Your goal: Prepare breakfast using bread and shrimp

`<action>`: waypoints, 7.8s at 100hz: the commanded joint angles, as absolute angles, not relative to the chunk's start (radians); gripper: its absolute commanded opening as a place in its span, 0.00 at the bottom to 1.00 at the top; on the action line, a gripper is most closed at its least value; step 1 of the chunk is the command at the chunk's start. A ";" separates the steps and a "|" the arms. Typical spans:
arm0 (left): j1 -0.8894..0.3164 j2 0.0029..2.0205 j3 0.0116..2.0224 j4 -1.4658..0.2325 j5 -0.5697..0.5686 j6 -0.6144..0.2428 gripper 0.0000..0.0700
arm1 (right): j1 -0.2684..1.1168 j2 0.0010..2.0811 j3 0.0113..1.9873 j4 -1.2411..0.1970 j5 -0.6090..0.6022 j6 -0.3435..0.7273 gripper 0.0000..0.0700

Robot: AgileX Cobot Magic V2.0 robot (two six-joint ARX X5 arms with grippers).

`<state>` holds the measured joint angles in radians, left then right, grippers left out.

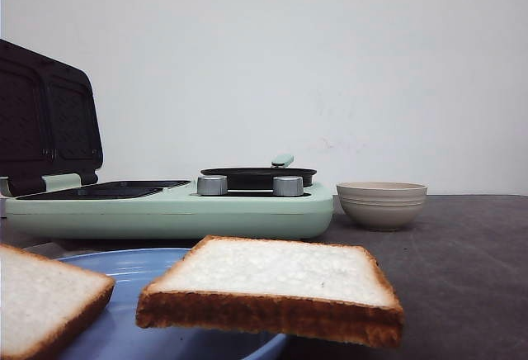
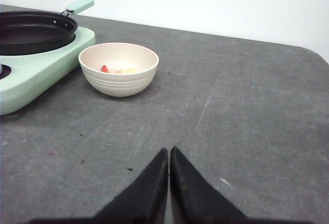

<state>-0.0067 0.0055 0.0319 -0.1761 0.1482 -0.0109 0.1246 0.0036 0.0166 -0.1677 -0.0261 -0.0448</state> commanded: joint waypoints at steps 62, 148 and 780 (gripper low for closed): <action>-0.007 0.004 0.015 -0.182 0.150 -0.012 0.00 | 0.129 0.004 0.012 -0.155 -0.026 -0.034 0.00; -0.007 0.004 0.016 -0.182 0.150 -0.012 0.00 | 0.128 0.004 0.012 -0.155 -0.026 -0.037 0.00; -0.361 1.093 0.603 -0.915 0.556 -0.352 0.30 | 0.128 0.685 0.528 -0.446 -0.377 0.325 0.00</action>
